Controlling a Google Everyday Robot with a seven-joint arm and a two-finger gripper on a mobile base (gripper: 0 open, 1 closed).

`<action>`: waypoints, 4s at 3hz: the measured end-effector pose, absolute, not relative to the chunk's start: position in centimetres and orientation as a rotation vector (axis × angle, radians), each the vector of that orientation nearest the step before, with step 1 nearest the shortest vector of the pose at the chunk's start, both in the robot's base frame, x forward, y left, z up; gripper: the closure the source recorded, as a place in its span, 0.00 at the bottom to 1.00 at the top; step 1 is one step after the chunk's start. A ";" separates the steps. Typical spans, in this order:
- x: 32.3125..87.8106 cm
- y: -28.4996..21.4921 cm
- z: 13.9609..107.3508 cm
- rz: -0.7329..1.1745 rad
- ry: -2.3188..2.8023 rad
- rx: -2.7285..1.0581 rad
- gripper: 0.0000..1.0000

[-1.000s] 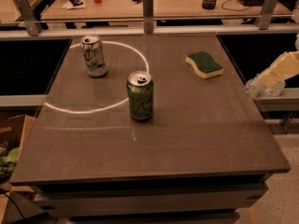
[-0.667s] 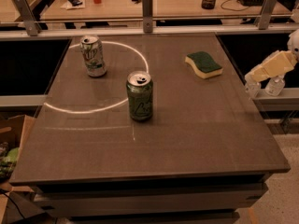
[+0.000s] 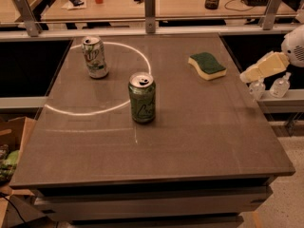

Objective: Move sponge near green can

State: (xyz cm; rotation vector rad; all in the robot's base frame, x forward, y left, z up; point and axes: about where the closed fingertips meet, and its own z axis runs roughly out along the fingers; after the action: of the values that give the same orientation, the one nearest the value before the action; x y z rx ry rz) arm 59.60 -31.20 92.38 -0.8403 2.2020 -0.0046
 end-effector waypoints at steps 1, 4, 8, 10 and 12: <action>59.8 -30.6 92.2 0.004 2.211 -0.797 0.00; 62.5 -23.0 88.1 0.216 2.155 -0.668 0.00; 67.4 -19.9 83.3 0.244 2.093 -0.752 0.00; 69.2 -21.1 83.5 0.240 2.081 -0.757 0.39; 69.8 -21.3 85.0 0.323 2.062 -0.731 0.87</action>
Offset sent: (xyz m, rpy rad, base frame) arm 0.0178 0.0534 -0.0283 0.1983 -0.0183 -0.1406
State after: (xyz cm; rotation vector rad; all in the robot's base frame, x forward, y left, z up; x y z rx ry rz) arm 69.78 -21.28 84.97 -0.7315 2.0617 0.3231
